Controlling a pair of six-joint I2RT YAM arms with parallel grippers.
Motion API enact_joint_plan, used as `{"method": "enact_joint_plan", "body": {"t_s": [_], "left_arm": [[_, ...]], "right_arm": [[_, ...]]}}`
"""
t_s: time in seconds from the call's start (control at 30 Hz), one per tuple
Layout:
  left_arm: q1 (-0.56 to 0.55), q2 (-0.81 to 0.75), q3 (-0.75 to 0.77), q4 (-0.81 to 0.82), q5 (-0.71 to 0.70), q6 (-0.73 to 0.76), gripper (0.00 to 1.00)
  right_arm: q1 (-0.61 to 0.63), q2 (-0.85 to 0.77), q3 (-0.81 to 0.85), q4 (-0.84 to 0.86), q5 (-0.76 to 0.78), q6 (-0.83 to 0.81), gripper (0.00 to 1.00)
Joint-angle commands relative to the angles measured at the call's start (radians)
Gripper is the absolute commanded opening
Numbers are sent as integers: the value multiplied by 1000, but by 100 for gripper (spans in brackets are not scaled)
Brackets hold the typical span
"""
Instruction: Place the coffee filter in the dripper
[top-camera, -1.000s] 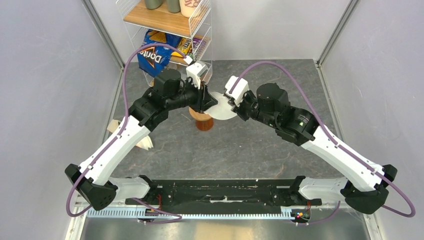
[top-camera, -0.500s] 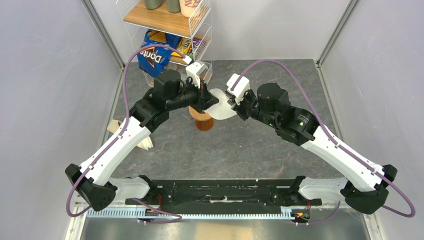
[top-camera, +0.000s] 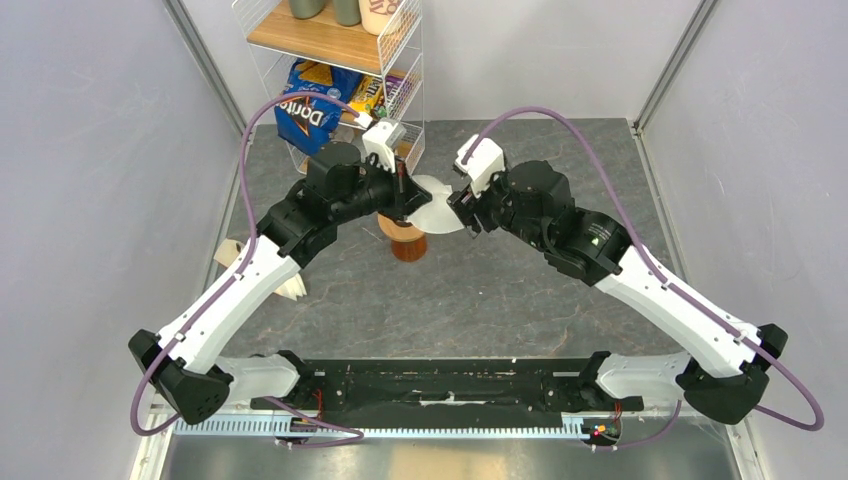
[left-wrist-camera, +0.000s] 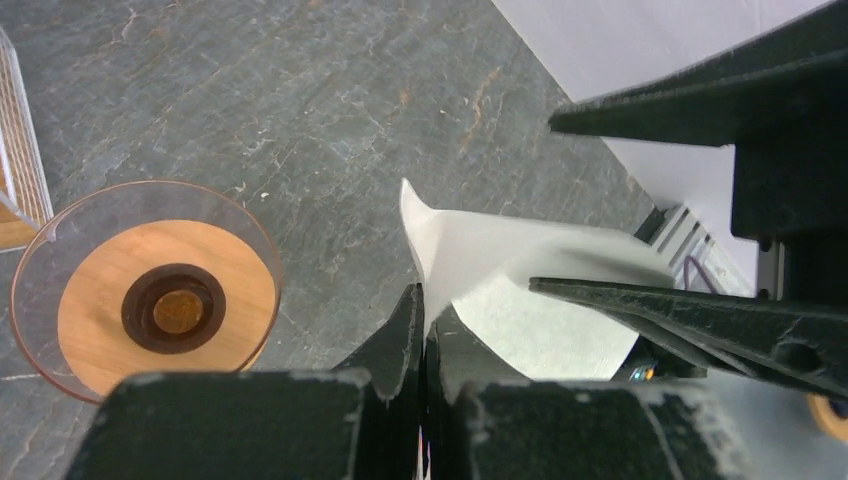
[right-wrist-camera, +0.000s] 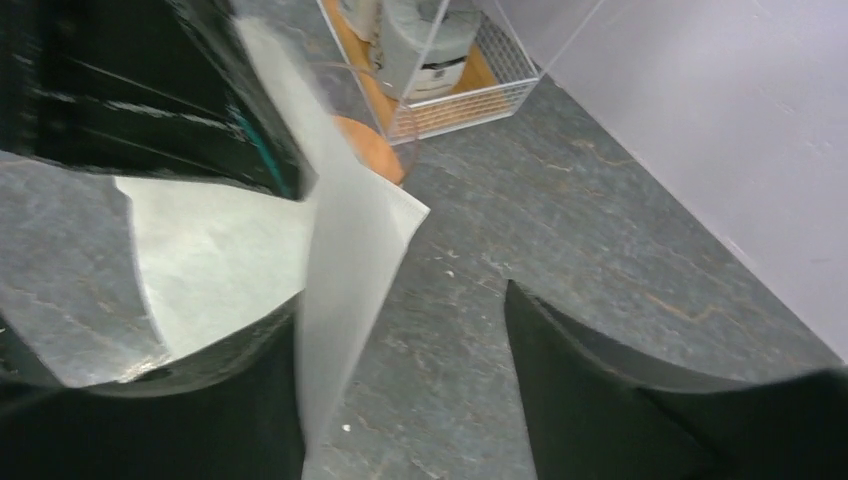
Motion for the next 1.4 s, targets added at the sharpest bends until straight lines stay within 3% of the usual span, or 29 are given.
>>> {"method": "enact_joint_plan", "body": {"t_s": [0.0, 0.07, 0.2, 0.33, 0.57, 0.67, 0.73, 1.03, 1.17, 1.37], "left_arm": [[4, -33, 4, 53, -102, -135, 2], [10, -26, 13, 57, -118, -162, 2], [12, -15, 24, 95, -104, -204, 2], [12, 0, 24, 134, -86, -230, 2], [9, -3, 1, 216, -72, -243, 2], [6, -6, -11, 231, -71, -252, 2], [4, -8, -19, 239, -71, -255, 2], [-1, 4, -19, 242, -88, -278, 2], [-13, 15, -16, 248, -98, -276, 2], [-46, 25, -13, 249, -141, -233, 2]], "right_arm": [[-41, -7, 44, 0, 32, 128, 79], [-53, -22, 38, 2, -4, 153, 81], [-71, -21, 35, 12, 16, 196, 64], [-84, -2, 48, 28, 16, 224, 60], [-107, 20, 68, 34, 15, 318, 61], [-115, 32, 76, 34, 30, 350, 71], [-120, 41, 84, 34, 46, 373, 70], [-124, 51, 75, 83, 58, 379, 27], [-125, 57, 77, 96, 31, 386, 1], [-125, 59, 85, 104, -27, 379, 0]]}}
